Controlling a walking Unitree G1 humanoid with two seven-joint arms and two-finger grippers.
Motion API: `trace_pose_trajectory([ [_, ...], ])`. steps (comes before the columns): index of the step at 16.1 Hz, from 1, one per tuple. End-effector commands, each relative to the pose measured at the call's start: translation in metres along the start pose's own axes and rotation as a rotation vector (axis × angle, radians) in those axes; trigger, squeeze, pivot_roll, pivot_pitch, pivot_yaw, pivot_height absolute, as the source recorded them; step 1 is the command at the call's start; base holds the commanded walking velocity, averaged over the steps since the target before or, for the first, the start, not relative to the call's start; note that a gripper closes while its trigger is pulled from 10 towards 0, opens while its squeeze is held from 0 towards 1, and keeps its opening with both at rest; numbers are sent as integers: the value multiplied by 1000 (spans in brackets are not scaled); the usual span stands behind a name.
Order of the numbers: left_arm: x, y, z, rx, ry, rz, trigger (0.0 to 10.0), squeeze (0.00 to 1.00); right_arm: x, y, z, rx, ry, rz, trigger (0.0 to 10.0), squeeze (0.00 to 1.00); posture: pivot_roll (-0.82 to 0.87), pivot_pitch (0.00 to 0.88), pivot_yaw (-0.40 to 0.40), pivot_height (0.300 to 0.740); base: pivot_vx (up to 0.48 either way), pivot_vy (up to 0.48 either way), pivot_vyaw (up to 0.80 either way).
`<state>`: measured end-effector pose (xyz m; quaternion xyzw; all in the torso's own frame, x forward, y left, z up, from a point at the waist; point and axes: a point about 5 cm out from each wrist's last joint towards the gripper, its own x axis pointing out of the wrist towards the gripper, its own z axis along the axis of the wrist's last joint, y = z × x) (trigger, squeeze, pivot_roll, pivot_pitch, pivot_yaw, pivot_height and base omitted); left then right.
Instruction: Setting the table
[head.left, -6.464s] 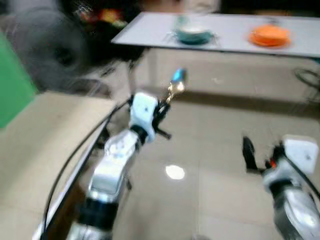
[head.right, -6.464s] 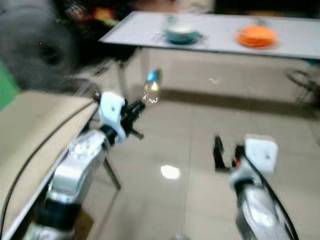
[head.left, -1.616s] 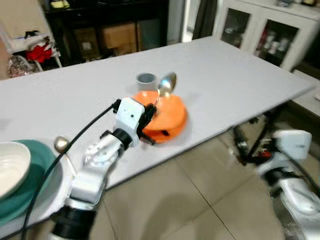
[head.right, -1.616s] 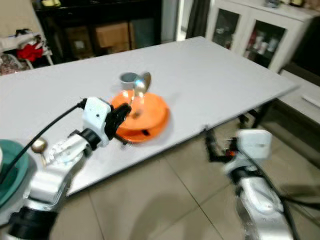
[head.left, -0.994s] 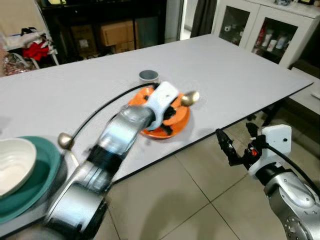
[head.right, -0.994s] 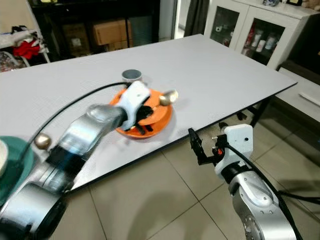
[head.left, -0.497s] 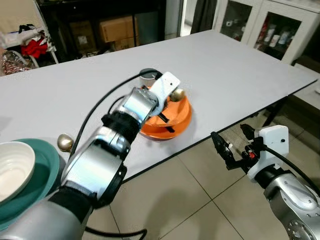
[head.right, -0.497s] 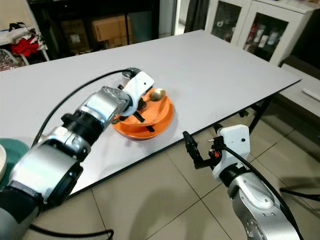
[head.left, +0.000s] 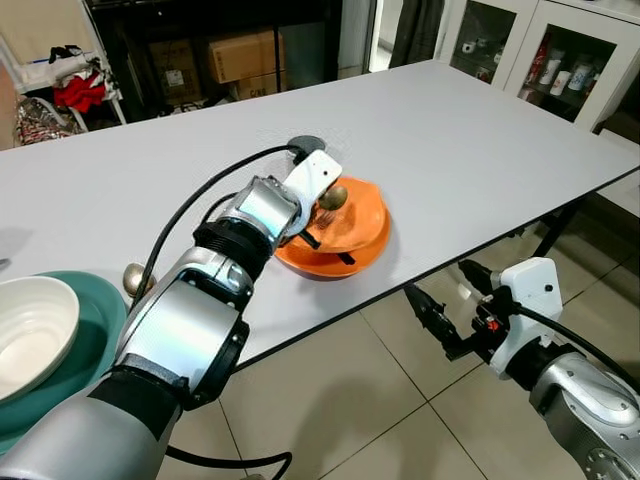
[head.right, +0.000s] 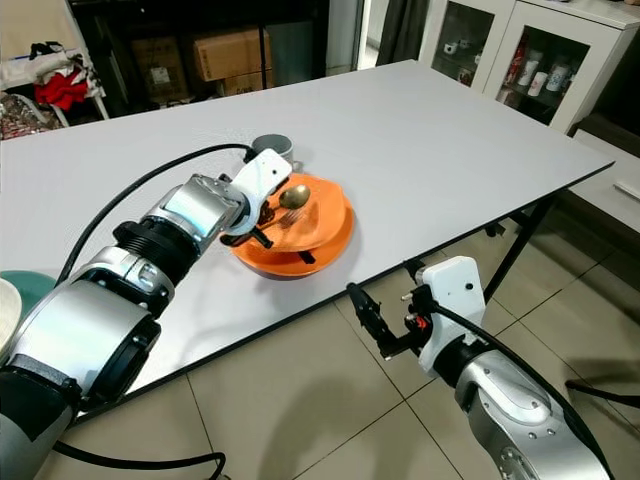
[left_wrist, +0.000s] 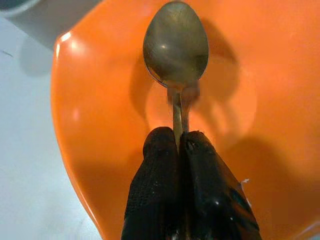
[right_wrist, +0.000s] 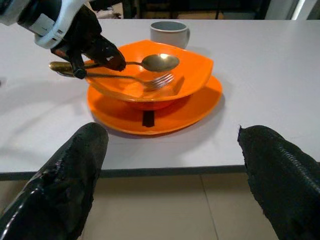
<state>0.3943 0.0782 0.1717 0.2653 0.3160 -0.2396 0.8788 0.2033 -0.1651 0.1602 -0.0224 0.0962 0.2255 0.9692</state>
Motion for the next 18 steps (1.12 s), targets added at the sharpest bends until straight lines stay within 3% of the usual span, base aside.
trace_pose_trajectory([
  [1,-4,2,10,19,-15,11,10000,761,0,1,1,-4,6,14,10000,0,-198,0,19,740,0,0,0],
  [2,-4,1,11,17,-17,6,10000,1000,0,2,1,-4,9,18,10000,0,-198,0,20,740,0,0,0],
  [6,-6,3,17,14,-45,5,10000,1000,-1,2,0,-4,13,18,10000,0,-204,0,26,740,0,0,0],
  [8,-13,10,29,-22,-146,11,10000,1000,-2,2,1,-2,4,12,10000,0,-210,0,32,740,0,0,0],
  [9,-23,17,44,-127,-330,-11,10000,400,-3,2,3,4,-14,3,10000,0,-216,0,37,740,0,0,0],
  [10,-29,21,51,-172,-442,-18,10000,0,-4,2,4,6,-25,-3,10000,0,-224,0,41,740,0,0,0],
  [12,-61,39,53,-292,-773,-6,10000,0,-4,-1,11,10,-97,-85,10000,0,-226,0,36,740,0,0,0],
  [13,-72,43,37,-317,-836,40,10000,0,-3,-5,15,18,-143,-165,10000,0,-225,0,28,740,0,0,0],
  [14,-75,44,29,-319,-844,61,10000,0,-2,-6,16,20,-158,-195,10000,0,-224,0,26,740,0,0,0],
  [16,-85,27,-28,-269,-847,164,10000,0,3,-10,20,-20,-200,-317,10000,0,-214,0,12,740,0,0,0],
  [18,-93,9,-57,-219,-830,215,10000,0,5,-9,21,-26,-221,-318,10000,0,-202,0,-5,740,0,0,0],
])
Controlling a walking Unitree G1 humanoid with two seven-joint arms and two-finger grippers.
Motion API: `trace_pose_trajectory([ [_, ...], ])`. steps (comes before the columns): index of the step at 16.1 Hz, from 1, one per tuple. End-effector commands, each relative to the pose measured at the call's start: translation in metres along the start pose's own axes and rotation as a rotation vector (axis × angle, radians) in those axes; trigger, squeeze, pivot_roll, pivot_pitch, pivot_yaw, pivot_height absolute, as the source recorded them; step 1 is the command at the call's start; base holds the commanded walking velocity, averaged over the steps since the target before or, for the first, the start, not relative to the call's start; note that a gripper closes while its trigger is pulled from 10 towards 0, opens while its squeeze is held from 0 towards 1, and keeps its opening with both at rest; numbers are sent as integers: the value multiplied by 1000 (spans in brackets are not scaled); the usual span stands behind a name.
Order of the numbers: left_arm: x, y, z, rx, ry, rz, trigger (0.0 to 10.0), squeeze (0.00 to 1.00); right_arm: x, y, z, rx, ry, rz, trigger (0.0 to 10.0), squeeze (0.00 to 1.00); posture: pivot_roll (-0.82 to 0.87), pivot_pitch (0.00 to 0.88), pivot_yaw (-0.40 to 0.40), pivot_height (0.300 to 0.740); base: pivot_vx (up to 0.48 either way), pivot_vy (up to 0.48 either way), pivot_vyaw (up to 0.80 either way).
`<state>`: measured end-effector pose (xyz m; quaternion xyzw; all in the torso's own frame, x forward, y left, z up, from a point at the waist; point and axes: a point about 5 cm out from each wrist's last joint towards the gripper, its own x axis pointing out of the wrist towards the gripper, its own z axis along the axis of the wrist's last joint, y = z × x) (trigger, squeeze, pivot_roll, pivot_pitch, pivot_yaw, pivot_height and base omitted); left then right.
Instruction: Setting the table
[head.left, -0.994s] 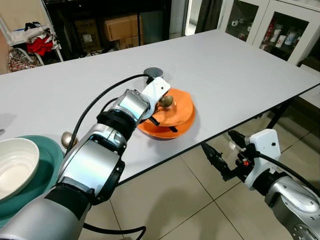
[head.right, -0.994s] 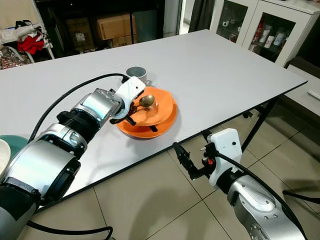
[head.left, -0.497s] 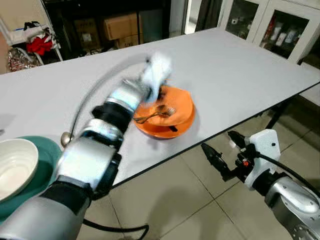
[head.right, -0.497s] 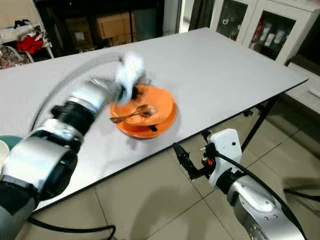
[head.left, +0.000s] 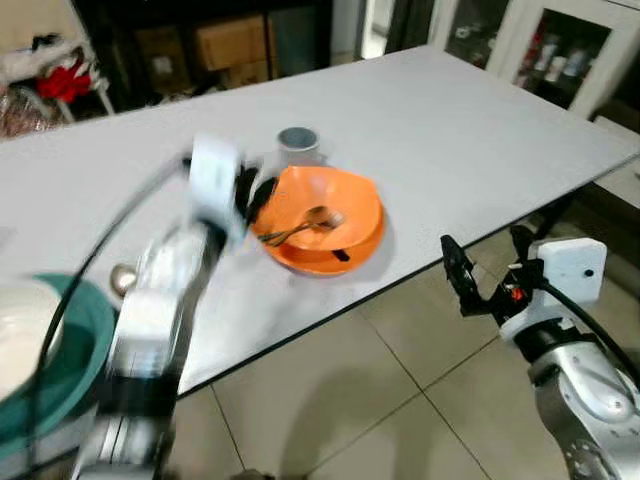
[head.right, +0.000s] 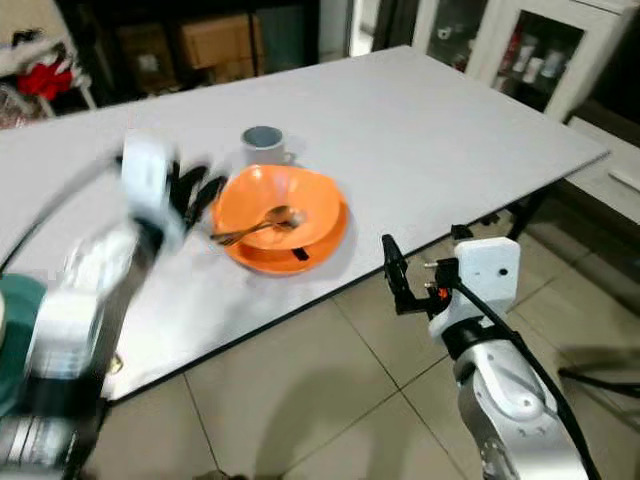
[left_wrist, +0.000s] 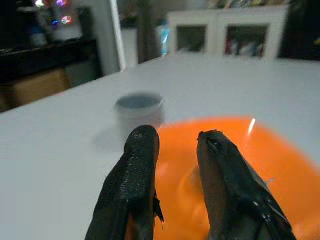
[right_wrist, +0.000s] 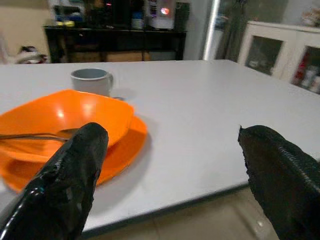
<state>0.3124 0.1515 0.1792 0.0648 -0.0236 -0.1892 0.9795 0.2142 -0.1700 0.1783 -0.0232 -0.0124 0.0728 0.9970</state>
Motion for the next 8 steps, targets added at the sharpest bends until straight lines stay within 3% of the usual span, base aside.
trace_pose_trajectory([
  [1,-11,-9,14,59,-80,10,10000,0,1,2,1,-5,-17,15,10000,0,-193,0,-18,740,0,-442,594],
  [5,-33,-16,2,49,-26,111,10000,0,1,5,-3,-18,-10,57,10000,0,-189,0,-29,740,0,-480,767],
  [8,-37,-18,4,73,-28,131,10000,0,1,2,-7,-23,1,65,10000,0,-187,0,-31,740,0,-480,800],
])
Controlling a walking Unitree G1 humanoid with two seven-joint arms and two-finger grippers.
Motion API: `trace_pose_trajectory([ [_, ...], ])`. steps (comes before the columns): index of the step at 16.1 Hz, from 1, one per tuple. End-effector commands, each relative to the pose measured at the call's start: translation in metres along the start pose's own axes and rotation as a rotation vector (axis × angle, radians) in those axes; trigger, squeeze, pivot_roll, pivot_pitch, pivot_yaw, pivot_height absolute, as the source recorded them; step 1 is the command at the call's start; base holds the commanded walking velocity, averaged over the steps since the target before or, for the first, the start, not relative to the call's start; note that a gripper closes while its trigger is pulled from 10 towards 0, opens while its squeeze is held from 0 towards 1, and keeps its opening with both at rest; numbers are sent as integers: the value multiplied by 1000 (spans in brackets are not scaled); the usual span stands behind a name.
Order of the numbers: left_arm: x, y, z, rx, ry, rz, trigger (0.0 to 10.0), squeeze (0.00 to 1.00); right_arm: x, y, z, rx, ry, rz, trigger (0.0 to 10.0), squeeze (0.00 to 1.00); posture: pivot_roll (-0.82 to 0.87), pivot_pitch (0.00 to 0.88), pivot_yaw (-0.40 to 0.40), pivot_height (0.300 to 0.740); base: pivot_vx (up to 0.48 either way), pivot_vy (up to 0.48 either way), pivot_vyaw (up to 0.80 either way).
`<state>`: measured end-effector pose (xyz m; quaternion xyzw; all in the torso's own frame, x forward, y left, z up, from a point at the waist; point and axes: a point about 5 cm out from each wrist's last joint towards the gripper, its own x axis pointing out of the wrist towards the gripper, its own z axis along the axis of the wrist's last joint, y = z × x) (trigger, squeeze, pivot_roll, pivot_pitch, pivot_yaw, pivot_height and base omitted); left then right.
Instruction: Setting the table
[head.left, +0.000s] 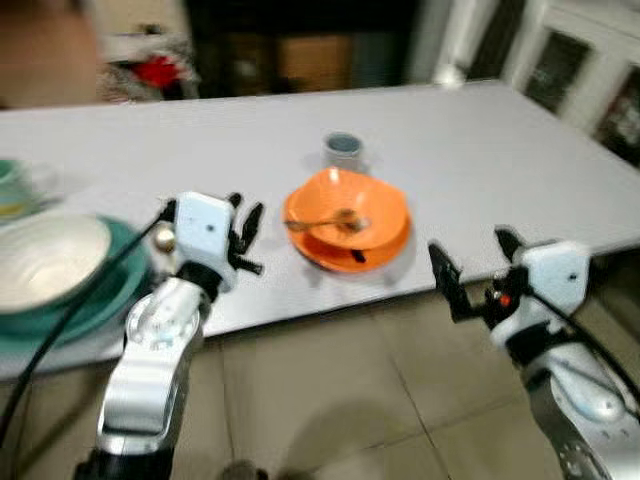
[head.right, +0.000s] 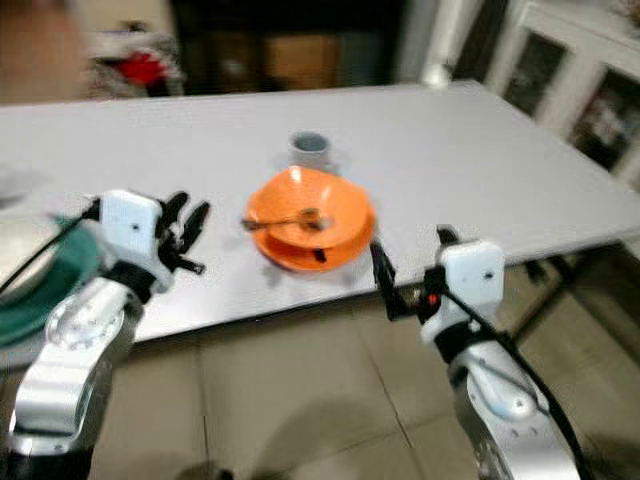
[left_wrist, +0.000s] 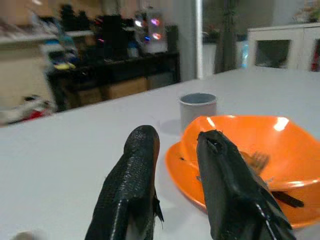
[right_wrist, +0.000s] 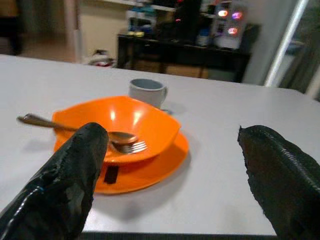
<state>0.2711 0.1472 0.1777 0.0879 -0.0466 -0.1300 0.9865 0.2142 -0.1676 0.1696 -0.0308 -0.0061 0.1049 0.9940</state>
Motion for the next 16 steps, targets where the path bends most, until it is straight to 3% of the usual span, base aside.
trace_pose_trajectory([
  [1,0,2,3,22,2,13,10000,0,0,-4,-1,-6,-4,-9,10000,0,-188,0,-29,740,0,-480,800],
  [4,2,0,3,46,22,6,10000,0,-5,-14,-6,12,15,-69,10000,0,-192,0,-21,740,0,-480,800],
  [6,5,-1,-1,-8,63,-17,10000,0,-7,-13,-7,44,6,-74,10000,0,-194,0,-13,740,0,240,0],
  [8,4,0,-4,20,72,-16,10000,0,-8,-12,-12,47,27,-85,10000,0,-199,0,-3,740,0,240,-272],
  [15,-27,18,-52,-45,299,-36,10000,0,-2,-16,-22,70,33,-106,10000,0,-187,0,13,740,0,0,-114],
  [16,-35,20,-56,-6,314,-47,10000,0,0,-17,-27,70,25,-115,10000,0,-177,0,11,740,0,0,0],
])
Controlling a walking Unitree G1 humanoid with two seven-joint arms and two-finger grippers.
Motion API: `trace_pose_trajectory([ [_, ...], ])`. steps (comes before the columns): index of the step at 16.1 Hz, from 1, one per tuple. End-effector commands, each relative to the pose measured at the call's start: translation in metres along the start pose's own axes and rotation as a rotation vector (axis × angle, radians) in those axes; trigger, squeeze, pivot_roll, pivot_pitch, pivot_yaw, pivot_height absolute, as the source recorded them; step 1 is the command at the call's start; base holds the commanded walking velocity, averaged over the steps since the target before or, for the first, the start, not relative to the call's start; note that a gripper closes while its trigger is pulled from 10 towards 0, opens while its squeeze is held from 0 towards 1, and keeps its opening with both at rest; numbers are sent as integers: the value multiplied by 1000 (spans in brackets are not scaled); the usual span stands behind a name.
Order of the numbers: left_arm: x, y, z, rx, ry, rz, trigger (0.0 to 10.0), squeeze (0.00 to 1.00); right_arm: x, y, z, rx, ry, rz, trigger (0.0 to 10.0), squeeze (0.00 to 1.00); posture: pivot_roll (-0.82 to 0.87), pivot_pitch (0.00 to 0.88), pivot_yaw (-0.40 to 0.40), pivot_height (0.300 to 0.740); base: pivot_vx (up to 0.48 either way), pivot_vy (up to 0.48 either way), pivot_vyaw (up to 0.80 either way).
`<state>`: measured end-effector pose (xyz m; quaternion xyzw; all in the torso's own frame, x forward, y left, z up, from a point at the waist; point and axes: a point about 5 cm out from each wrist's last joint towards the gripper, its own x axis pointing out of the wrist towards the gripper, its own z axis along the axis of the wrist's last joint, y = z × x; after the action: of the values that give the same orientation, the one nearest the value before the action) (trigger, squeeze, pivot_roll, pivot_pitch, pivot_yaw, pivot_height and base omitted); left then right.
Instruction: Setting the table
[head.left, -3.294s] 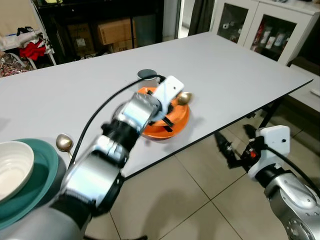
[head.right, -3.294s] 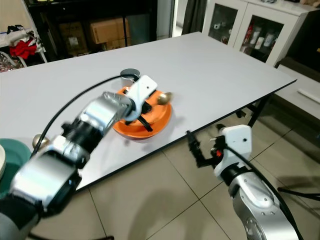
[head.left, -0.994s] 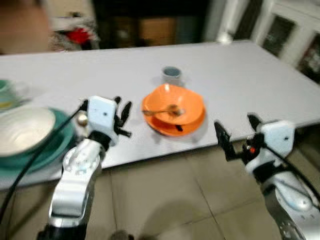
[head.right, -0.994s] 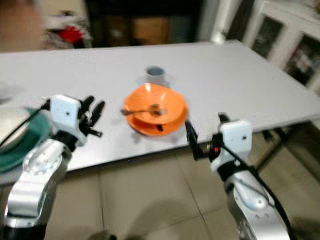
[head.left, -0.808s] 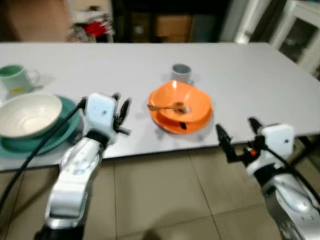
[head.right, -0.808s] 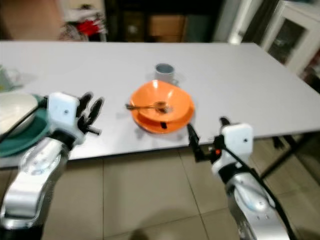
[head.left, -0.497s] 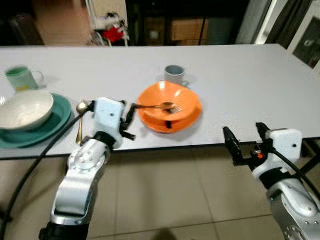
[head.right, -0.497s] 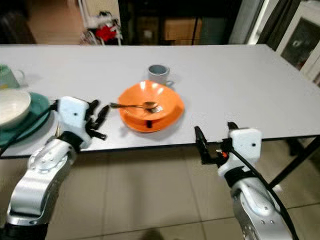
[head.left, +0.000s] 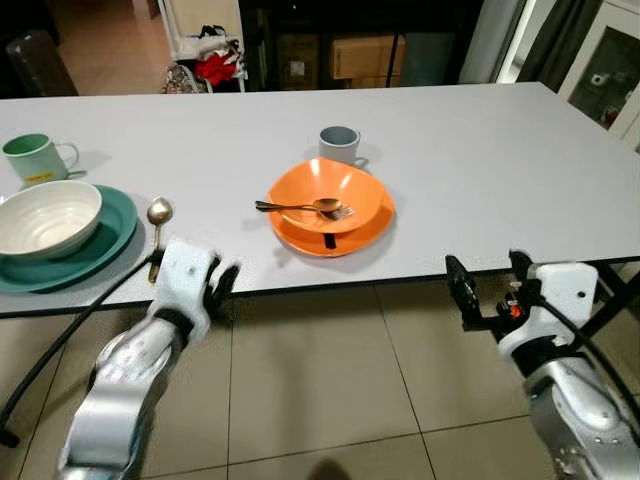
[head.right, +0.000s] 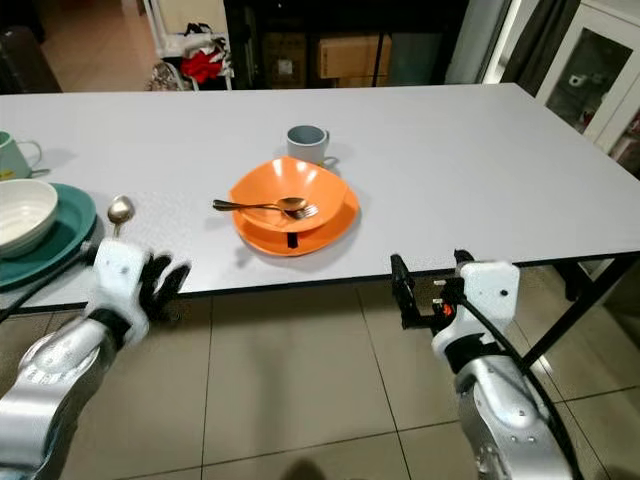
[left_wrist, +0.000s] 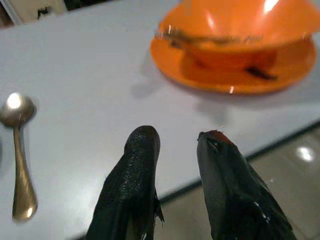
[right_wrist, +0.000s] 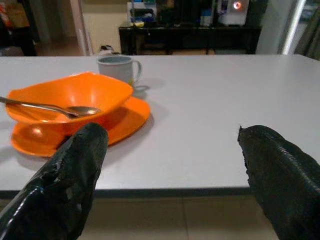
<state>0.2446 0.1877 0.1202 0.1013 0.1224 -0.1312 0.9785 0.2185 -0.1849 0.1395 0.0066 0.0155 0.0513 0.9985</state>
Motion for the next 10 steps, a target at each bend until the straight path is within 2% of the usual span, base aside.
trace_pose_trajectory([
  [1,-8,-1,3,-2,-14,-21,10000,0,5,-2,-4,-9,-22,-6,10000,0,-169,0,13,740,0,0,0],
  [3,-16,0,-1,-6,1,-26,10000,0,13,-1,-11,-22,-14,25,10000,0,-156,0,14,740,0,0,0],
  [5,-20,5,-2,-21,-22,30,10000,0,16,3,-14,-11,-15,73,10000,0,-150,0,14,740,0,0,0],
  [7,-16,8,0,-35,-81,132,10000,0,16,11,-13,16,-34,155,10000,0,-144,0,3,740,0,0,0],
  [10,-14,3,3,-51,-102,124,10000,0,14,16,-13,19,-45,189,10000,0,-142,0,-4,740,0,0,0],
])
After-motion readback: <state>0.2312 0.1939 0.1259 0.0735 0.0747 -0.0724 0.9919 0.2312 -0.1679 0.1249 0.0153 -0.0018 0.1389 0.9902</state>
